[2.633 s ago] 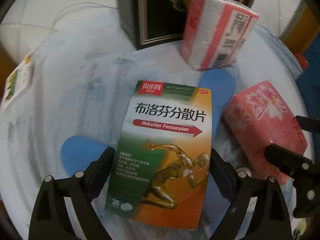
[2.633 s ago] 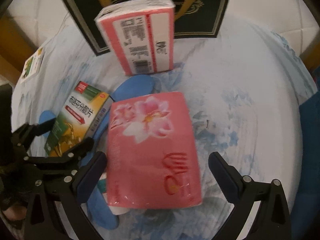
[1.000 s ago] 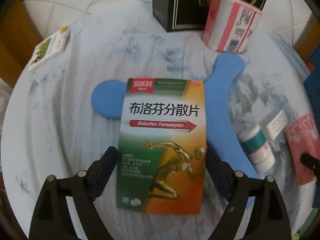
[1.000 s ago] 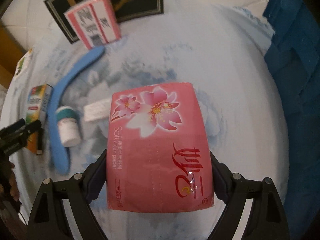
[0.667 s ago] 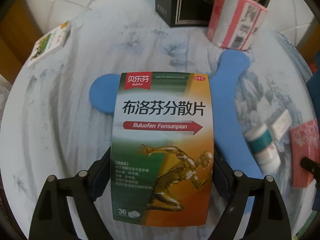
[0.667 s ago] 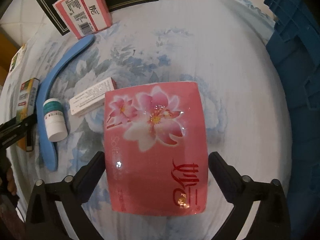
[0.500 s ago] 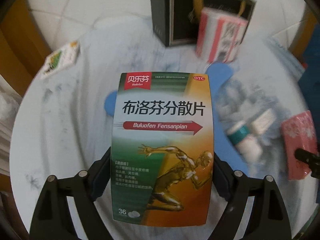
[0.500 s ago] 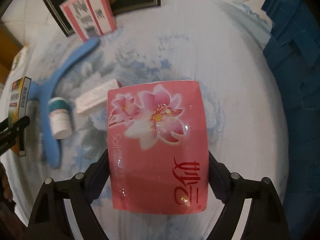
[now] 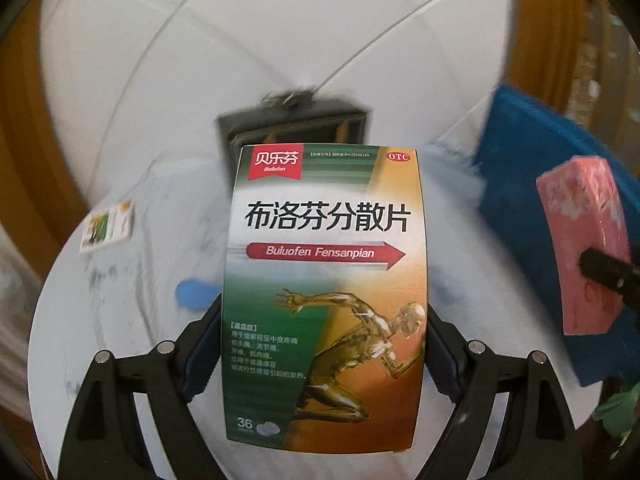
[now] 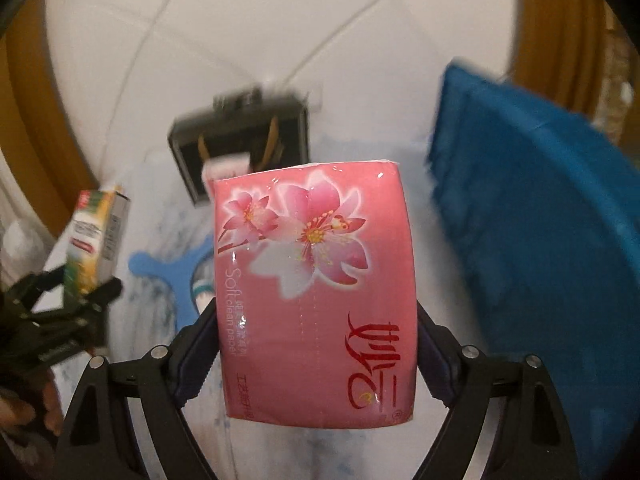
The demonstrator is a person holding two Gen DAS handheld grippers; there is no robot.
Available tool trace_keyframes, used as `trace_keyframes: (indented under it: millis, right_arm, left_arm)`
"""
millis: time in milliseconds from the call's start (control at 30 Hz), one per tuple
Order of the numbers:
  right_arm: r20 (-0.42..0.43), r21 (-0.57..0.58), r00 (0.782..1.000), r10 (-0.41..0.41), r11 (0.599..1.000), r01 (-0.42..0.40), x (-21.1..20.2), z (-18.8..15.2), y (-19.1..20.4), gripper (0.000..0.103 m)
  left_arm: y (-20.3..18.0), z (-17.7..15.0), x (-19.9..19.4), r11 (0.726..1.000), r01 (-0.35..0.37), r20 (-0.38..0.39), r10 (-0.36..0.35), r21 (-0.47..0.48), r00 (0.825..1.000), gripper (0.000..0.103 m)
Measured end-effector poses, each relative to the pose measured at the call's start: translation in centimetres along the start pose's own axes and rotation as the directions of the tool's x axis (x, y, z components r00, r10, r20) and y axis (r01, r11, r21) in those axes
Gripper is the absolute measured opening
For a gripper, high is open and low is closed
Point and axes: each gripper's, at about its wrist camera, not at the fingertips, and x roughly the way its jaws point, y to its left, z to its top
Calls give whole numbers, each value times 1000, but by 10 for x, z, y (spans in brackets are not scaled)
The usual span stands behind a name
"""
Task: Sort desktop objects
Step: 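Lift the ibuprofen box and tissue pack with both tools over the crate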
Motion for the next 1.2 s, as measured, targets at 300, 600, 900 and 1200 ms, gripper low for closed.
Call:
trace_keyframes:
  millis: [300, 600, 900, 1200]
  right_arm:
    - [205, 79, 969, -135, 990, 121, -134, 6, -62, 87]
    - [247, 220, 933, -261, 953, 208, -212, 30, -163, 87]
    - [108, 317, 899, -425, 872, 374, -195, 66, -266, 87]
    - [1, 345, 900, -435, 845, 408, -144, 79, -321, 87]
  left_arm:
    - [-118, 42, -70, 971, 163, 151, -191, 176, 970, 87]
    - [-248, 107, -98, 905, 300, 191, -366, 302, 911, 87]
    - [-378, 161, -46, 851, 330, 98, -400, 409, 911, 87]
    - [-450, 163, -7, 807, 334, 3, -385, 487, 923, 87]
